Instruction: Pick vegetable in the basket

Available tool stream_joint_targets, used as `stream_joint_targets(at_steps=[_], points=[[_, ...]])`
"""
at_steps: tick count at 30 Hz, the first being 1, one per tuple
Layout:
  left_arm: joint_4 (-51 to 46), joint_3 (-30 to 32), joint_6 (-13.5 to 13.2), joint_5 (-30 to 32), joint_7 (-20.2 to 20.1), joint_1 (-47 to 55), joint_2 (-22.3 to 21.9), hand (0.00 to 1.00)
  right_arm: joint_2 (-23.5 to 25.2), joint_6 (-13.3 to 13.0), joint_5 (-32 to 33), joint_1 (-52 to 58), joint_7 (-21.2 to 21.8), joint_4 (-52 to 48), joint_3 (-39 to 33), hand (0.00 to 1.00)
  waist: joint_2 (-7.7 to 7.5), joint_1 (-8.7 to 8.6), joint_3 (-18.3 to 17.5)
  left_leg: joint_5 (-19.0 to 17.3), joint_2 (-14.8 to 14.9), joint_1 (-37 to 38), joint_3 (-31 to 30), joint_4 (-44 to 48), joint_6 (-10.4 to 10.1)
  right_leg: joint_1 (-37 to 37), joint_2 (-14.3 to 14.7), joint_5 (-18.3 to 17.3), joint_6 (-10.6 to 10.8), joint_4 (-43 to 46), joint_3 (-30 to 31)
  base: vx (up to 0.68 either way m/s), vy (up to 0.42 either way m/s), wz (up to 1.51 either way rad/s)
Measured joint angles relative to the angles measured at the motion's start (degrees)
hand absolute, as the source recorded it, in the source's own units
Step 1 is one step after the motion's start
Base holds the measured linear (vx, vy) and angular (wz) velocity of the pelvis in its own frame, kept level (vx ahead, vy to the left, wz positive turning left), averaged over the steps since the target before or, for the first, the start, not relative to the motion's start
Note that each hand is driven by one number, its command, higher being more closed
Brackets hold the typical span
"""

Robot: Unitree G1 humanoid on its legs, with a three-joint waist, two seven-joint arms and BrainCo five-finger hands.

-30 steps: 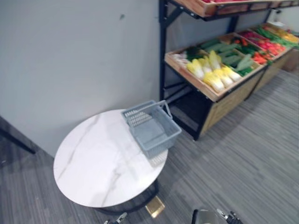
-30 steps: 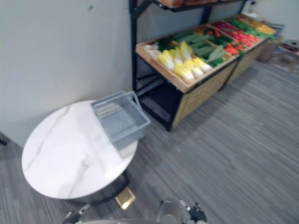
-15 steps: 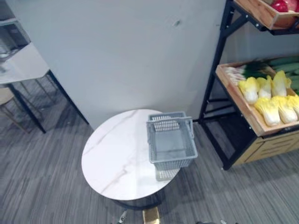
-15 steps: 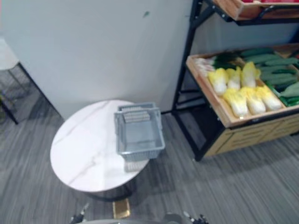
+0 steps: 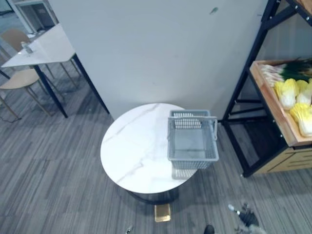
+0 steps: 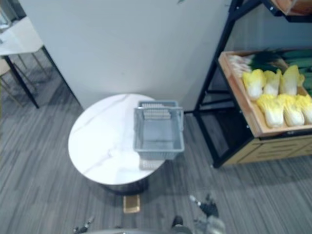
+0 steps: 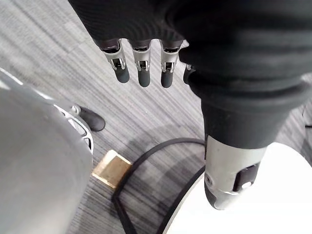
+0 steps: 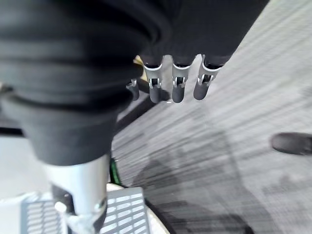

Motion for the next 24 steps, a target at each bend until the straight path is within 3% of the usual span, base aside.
stream_joint_targets(at_steps=[3,5,8,13,18,24], points=[[0.4,-4.2,0.4,1.0,-0.1,0.5,2.8,0.00,-5.9,-0.3,-5.0,-0.6,-0.7,-12.9,2.9,0.00,-1.07,-0.38,-0.4,-0.7,-1.8,-1.9,0.8,0.6,0.8,-1.8,-1.2,1.9,0.5,-1.4,1.4,-0.02,0.058,-0.16],[1.4,-6.7,0.4,1.1,-0.1,0.5,4.5,0.00,-12.6,-1.1,-10.1,-3.2,-0.7,-21.5,5.8,0.00,-1.37,-1.34,-0.3,-0.9,-3.2,-3.4,0.7,1.2,1.1,-3.6,-2.2,2.7,1.0,-1.4,1.8,0.03,0.060,-0.05],[1.5,-9.2,0.4,2.3,-0.2,0.4,5.7,0.00,-19.7,-2.2,-14.4,-9.0,-0.8,-27.2,9.4,0.00,-1.63,-1.29,0.1,-0.9,-3.7,-4.8,-1.1,1.6,1.1,-5.1,-2.3,3.5,0.8,-1.4,2.5,0.03,0.013,-0.07],[1.1,-10.4,0.4,2.8,-0.3,0.4,6.1,0.00,-27.6,-4.0,-19.4,-19.6,-0.7,-35.4,16.7,0.00,-1.89,-1.02,2.2,-1.8,-3.5,-6.0,-3.9,2.6,1.2,-5.6,-2.2,3.5,0.8,-1.2,2.0,-0.01,-0.008,0.04],[0.5,-10.4,0.5,2.8,-0.3,0.4,6.6,0.00,-28.3,-3.9,-20.6,-30.8,-0.7,-32.8,24.6,0.00,-2.56,-0.73,4.6,-1.9,-3.6,-7.9,-5.5,4.0,1.3,-6.1,-2.4,3.6,0.7,-0.9,1.1,-0.03,-0.010,0.11],[-0.4,-8.8,0.5,2.0,-0.3,-0.1,6.5,0.00,-29.7,-3.1,-22.0,-51.8,-0.3,-19.1,37.1,0.00,-2.65,1.60,8.7,-1.9,-3.5,-10.8,-7.2,5.6,1.4,-7.6,-2.3,4.4,-0.2,-1.0,0.7,-0.03,-0.009,0.10]])
